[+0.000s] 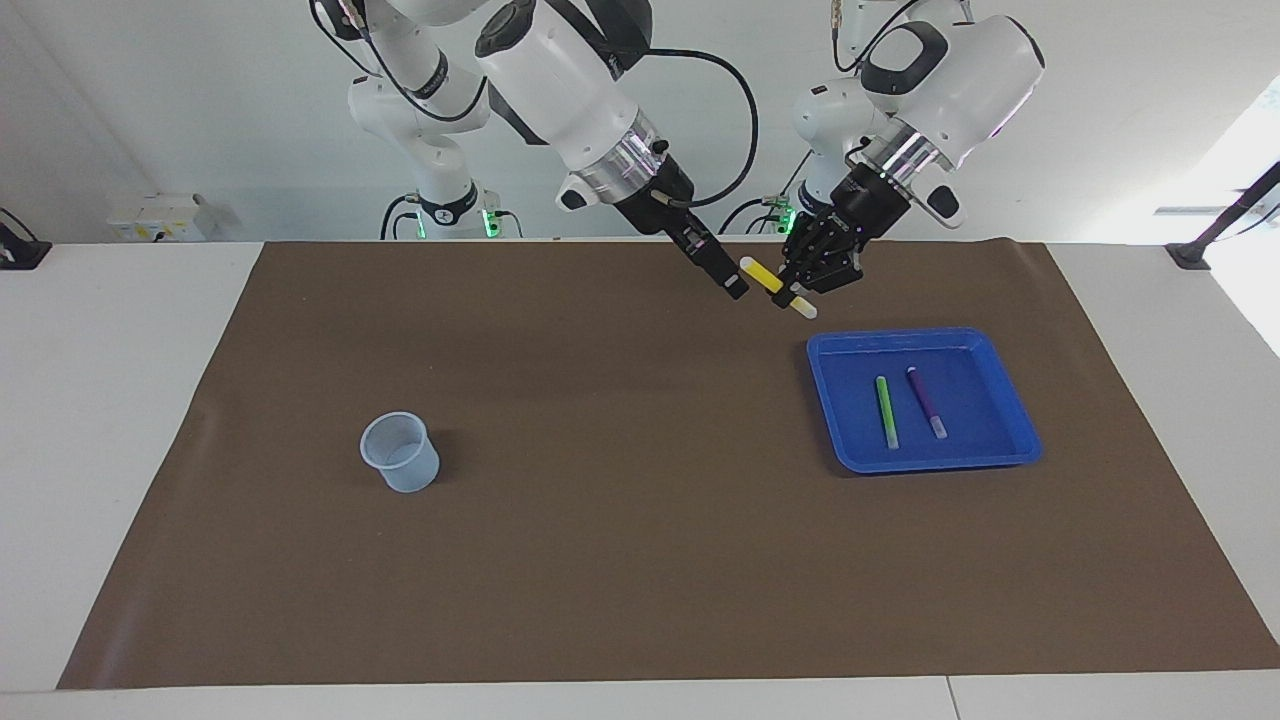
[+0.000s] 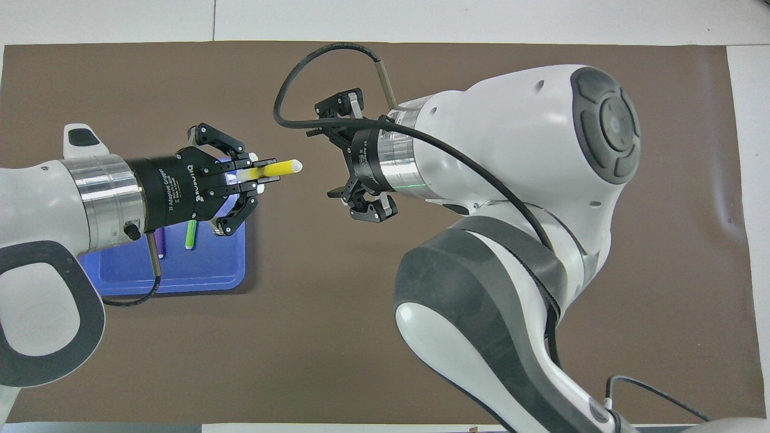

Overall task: Right arm passes pens to left for tray arrangement
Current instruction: 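Pass the yellow pen from the right gripper to the left gripper, then place the yellow pen in the tray while the right gripper withdraws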

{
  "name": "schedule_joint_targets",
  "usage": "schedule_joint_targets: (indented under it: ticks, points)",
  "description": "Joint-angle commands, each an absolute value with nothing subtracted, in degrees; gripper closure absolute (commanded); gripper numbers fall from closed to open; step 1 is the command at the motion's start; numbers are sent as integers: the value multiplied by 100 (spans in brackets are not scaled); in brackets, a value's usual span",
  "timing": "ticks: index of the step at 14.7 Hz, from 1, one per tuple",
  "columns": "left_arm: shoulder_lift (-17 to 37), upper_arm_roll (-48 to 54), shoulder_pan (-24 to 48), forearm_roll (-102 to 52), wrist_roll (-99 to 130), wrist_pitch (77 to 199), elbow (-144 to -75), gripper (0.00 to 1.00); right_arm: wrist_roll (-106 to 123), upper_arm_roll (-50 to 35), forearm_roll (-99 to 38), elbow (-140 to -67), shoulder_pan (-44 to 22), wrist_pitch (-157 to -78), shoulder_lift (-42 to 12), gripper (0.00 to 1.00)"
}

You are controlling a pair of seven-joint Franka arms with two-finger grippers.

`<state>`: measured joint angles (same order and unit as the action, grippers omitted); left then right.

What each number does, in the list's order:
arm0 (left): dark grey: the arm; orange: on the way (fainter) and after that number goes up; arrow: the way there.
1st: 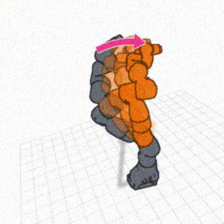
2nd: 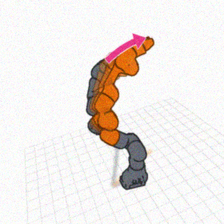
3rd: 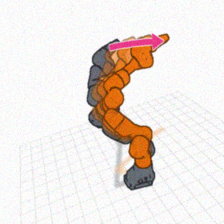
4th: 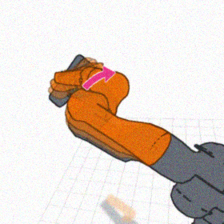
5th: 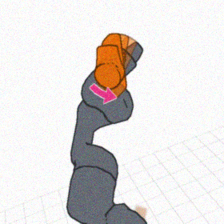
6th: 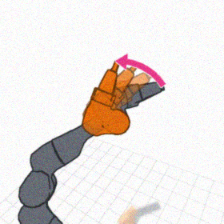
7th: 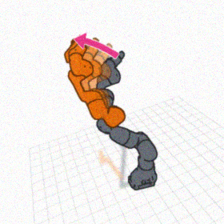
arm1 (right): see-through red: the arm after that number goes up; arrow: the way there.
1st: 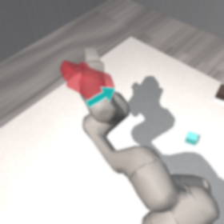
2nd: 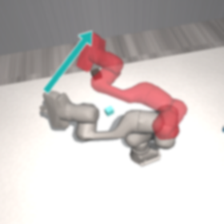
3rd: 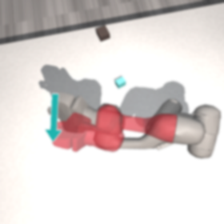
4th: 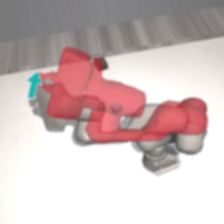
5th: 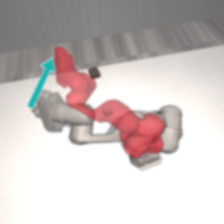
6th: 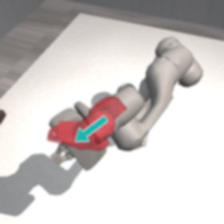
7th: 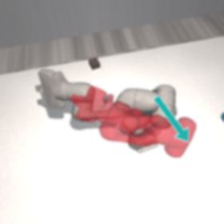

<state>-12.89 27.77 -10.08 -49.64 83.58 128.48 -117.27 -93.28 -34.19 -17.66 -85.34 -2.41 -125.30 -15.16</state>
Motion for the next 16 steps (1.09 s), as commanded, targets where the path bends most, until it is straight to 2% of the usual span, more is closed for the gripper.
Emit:
schedule_joint_targets:
  ticks: [1,6,11,12,16]
  points:
    - [-1388,2751,-1230,-5063,7798,12771,-11874,100,-8494,-3069,-1582,-8727,-185,-12140,-1346,0]
    - [-1389,2742,-1924,-4766,6270,12025,-11944,100,-5965,-2278,-1442,-9315,-193,-11470,-801,0]
    - [-1354,2742,-2609,-4168,3995,11874,-12532,100,-3862,-1416,-933,-9686,-193,-11198,-519,0]
    - [-1275,2751,-2758,-3861,3512,11883,-12594,100,-3493,-1224,-679,-9686,-193,-11067,-510,0]
    - [-371,2742,-3339,-2516,1411,12128,-12568,100,-2103,-564,-133,-9651,-193,-10688,-413,0]
